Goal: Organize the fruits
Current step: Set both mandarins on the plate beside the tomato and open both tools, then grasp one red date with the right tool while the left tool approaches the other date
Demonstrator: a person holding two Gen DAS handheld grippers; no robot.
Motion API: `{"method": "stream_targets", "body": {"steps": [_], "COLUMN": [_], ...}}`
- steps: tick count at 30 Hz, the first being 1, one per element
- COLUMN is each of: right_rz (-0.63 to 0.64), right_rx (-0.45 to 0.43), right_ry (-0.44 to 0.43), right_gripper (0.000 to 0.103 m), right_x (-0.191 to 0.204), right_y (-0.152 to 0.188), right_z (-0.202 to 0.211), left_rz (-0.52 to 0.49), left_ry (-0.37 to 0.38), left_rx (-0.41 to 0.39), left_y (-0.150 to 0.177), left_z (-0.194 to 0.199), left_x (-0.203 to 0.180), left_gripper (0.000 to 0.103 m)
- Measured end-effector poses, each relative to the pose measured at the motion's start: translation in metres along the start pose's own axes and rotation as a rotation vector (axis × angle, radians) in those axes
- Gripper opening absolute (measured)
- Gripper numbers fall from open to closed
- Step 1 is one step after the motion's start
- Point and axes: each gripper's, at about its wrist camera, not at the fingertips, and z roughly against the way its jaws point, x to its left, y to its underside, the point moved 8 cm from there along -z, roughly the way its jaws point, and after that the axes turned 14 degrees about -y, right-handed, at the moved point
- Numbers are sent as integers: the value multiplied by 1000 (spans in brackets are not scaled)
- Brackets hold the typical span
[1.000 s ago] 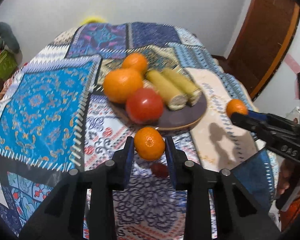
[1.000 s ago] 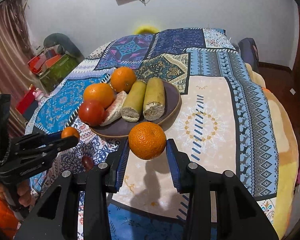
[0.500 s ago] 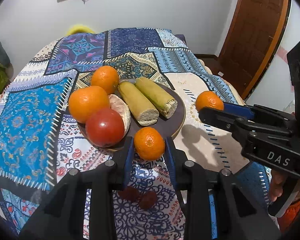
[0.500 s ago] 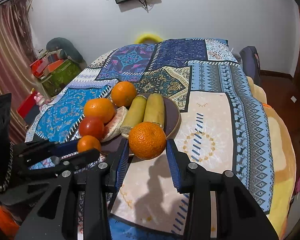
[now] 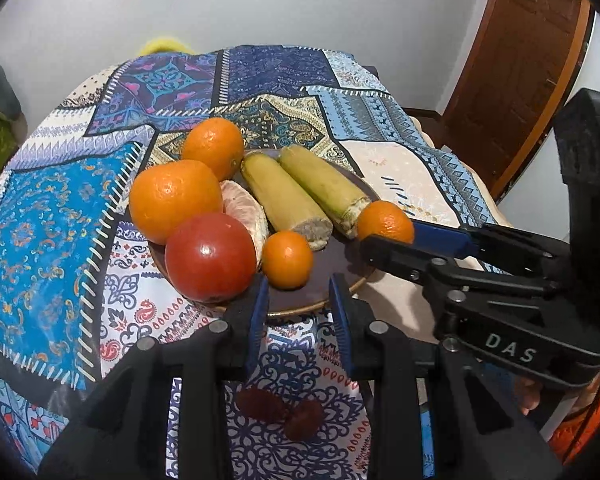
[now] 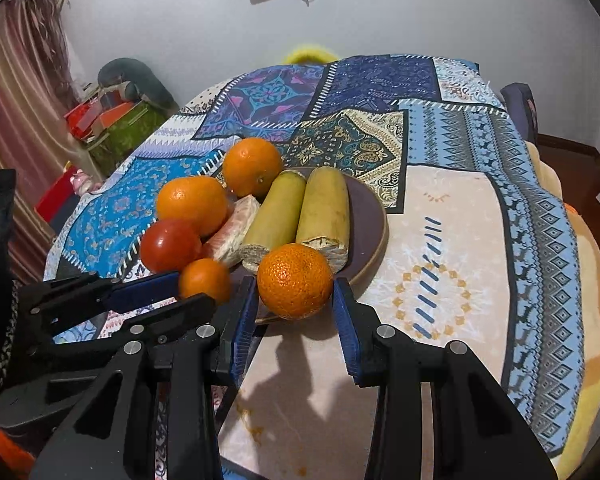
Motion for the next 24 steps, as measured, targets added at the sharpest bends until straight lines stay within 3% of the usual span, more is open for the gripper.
{"method": "stream_targets", "body": {"steps": [9,12,24], "right_rz": [-24,-35,17], "right_rx": [17,19,-50], "right_ry": [-18,-23,28], "right_gripper": [36,44,45], "right_x": [-2,-1,23], "right_y": [1,2,-7], "right_z": [-5,-3,41], "left_rz": [-14,-15,20], "left_ry": [-5,-4,-41], "left_rx": [-3,-9,-72], "left_y": [6,7,7], "left_z": [4,11,66], "left_x": [0,1,25], "left_gripper": [31,31,31]}}
